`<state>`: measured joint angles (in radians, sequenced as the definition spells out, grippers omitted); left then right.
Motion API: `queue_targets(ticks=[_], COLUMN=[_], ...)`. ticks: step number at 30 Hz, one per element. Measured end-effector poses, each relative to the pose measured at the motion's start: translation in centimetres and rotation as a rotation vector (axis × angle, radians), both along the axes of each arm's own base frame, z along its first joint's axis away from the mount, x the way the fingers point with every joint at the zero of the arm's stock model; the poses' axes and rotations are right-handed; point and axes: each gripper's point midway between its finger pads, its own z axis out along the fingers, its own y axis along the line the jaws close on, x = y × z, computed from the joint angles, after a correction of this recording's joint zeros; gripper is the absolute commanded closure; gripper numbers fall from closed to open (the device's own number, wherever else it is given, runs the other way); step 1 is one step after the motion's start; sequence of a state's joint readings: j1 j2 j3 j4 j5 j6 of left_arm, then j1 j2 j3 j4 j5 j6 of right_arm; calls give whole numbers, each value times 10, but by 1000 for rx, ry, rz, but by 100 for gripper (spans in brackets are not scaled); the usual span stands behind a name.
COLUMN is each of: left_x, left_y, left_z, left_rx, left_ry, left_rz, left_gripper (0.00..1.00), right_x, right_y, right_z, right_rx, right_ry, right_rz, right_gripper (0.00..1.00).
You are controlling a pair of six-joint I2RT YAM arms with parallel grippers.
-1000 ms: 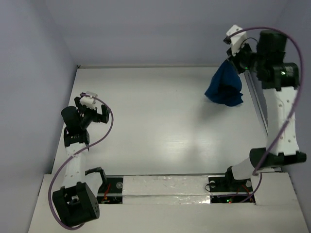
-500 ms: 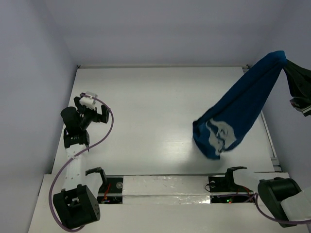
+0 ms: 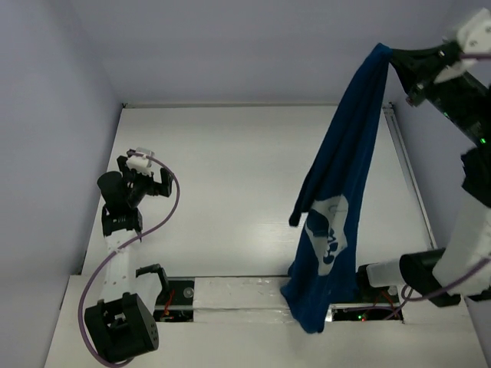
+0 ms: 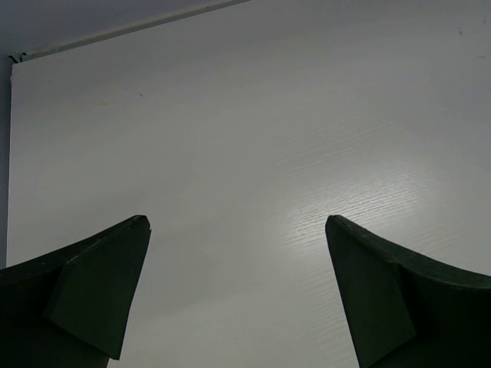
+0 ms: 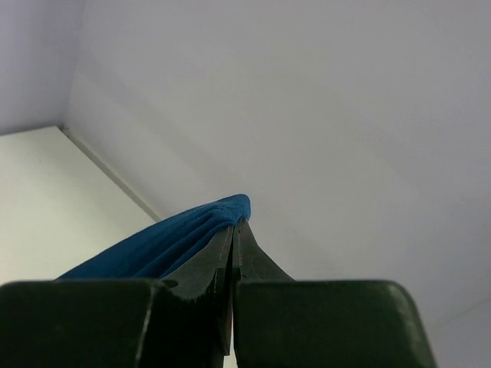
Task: Fold and stack the t-shirts
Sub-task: Move the tshirt to the center of the board
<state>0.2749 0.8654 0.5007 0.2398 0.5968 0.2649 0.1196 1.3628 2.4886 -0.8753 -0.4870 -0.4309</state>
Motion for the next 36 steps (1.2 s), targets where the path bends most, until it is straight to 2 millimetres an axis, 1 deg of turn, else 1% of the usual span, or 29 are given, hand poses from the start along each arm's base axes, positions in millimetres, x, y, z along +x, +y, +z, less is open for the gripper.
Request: queue_targets(ticks=[1,2,3,5,6,9,10,11,12,14,15,16,17,18,19,21,22,23,24,26,27,28,29,32,34,36], left_x=[0,0,0,0,0,2,2,3,3,4,4,4,4,4,4,3,3,2,2,1,1,1,1,1,1,1], left_y=[0,0,0,1,1,1,1,1,2,2,2,2,2,2,2,2,2,2,2,2,2,2,1,1,1,1], left_z=[-1,-1,-1,-2,-2,-2,-3,-4,-6,-8,-8,-8,-8,-8,-8,-7,-6,-4,-2,0,1,1,1,0,0,0], left_rx=[0,0,0,2,2,2,1,0,-1,-3,-3,-3,-2,-2,-2,0,1,3,4,7,7,7,7,7,7,9], left_ry=[0,1,2,2,1,2,4,7,12,19,21,20,19,19,19,15,12,6,1,-8,-9,-9,-9,-7,-6,-8], left_rz=[0,0,1,2,2,3,3,3,3,4,4,4,4,4,4,6,6,6,6,6,6,6,6,5,5,4], left_gripper=[1,1,1,1,1,1,1,1,1,1,1,1,1,1,1,1,1,1,1,1,1,1,1,1,1,1], right_x=[18,43,64,111,140,219,240,263,281,309,318,325,331,334,335,332,328,318,302,263,242,217,189,110,58,16], right_y=[1,2,4,5,4,0,-3,-6,-11,-24,-33,-42,-53,-62,-71,-82,-84,-85,-84,-76,-70,-60,-46,-3,19,25], right_z=[-5,-14,-24,-55,-77,-163,-190,-224,-252,-305,-325,-343,-359,-368,-374,-379,-379,-382,-387,-390,-391,-390,-386,-383,-396,-418], right_rx=[0,-2,-5,-15,-23,-62,-75,-93,-109,-147,-165,-185,-210,-231,-254,-281,-291,-308,-332,-385,-413,-445,-483,-568,-629,-692], right_ry=[23,58,93,183,240,441,500,566,619,711,742,771,791,802,806,814,818,834,865,910,924,937,936,913,924,974], right_rz=[-7,-16,-24,-52,-74,-153,-187,-220,-264,-356,-413,-466,-530,-584,-635,-694,-702,-700,-688,-635,-596,-541,-470,-254,-119,-27], right_gripper=[100,100,100,100,100,100,100,100,100,99,92,82,69,64,61,56,54,49,49,50,50,50,51,52,52,52])
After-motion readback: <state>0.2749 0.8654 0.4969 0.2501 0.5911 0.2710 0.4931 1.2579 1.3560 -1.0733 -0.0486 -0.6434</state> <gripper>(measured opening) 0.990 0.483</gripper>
